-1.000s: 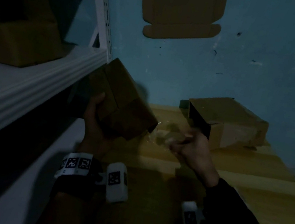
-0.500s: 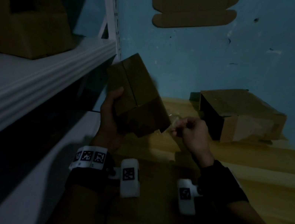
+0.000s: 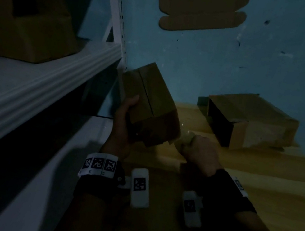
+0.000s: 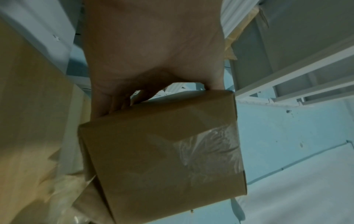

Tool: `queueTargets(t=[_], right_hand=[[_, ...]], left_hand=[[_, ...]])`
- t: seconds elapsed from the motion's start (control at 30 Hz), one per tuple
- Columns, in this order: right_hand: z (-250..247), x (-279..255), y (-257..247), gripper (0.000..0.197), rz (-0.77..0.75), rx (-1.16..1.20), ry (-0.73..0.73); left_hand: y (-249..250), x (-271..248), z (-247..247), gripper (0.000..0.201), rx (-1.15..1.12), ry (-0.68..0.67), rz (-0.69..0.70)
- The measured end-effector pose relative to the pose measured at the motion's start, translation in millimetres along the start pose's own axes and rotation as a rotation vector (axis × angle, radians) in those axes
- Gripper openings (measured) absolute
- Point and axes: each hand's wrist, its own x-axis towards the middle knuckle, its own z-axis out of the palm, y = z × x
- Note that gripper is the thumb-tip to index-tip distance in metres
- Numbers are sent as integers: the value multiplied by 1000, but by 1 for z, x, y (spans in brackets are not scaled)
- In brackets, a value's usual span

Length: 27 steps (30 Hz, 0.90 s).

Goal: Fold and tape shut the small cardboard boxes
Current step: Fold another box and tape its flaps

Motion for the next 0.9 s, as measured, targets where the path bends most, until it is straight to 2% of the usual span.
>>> queueTargets(t=[0.07, 0.13, 0.2, 0.27, 0.33, 0.43, 0.5, 0.6, 0.7, 0.8, 0.9], right_hand=[[-4, -2, 3, 31, 15, -109, -1], [-5, -1, 6, 31, 11, -84, -48], [-8, -1, 7, 20, -49, 98, -175], [-12, -5, 8, 3, -140, 343, -338], [-17, -11, 7, 16, -178, 481, -432], [-23, -11, 11, 23, -129, 613, -319], [-30, -10, 18, 21, -99, 719, -135], [-44, -12, 28, 20, -122, 937, 108], [-58, -20, 31, 35, -147, 1068, 169], [-67, -28, 32, 49, -177, 1124, 152], [-71, -36, 31, 76, -142, 1067, 124]], left_hand=[[-2, 1, 2, 82, 26, 3, -21], [-4, 1, 4, 79, 34, -10, -58], [-6, 2, 5, 76, 46, -7, -99], [-9, 5, 4, 87, 111, -6, -145], [-12, 6, 4, 90, 186, 2, -140], [-13, 8, 4, 72, 246, -90, -103], [-14, 10, 6, 81, 287, -210, -121], [-19, 15, 10, 109, 585, -190, 52], [-29, 16, 17, 138, 903, -232, 194], [-34, 15, 25, 148, 1166, -234, 334], [-34, 9, 40, 159, 1408, -206, 418]])
